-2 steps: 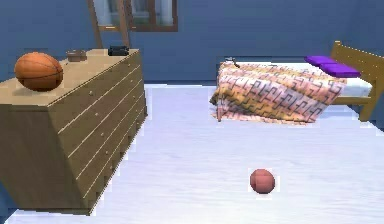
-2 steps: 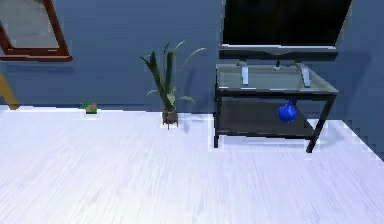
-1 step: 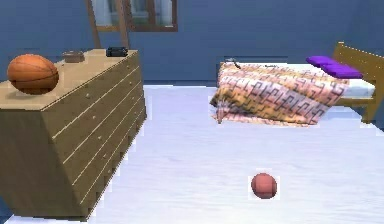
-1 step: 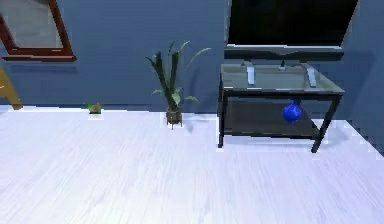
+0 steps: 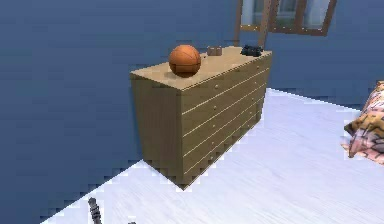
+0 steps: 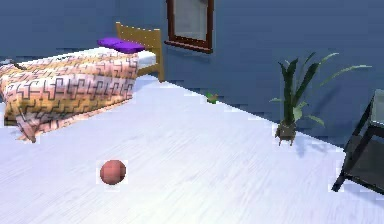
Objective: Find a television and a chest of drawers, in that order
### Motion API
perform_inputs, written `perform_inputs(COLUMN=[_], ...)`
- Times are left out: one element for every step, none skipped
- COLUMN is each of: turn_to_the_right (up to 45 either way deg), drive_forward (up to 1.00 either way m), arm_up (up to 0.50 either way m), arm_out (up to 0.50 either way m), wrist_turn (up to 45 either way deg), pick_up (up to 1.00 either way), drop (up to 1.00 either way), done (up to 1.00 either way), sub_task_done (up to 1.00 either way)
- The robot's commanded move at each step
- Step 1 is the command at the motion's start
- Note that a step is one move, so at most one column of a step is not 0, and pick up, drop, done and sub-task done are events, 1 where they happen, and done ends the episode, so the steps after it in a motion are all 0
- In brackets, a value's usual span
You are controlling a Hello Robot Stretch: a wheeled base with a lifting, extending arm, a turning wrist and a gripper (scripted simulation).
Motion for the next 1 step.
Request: perform_inputs(turn_to_the_right=[0.0], drive_forward=[0.45], arm_up=[0.00], arm_out=[0.00], wrist_turn=[0.0], pick_up=[0.00], drop=[0.00], done=[0.00], sub_task_done=[0.00])
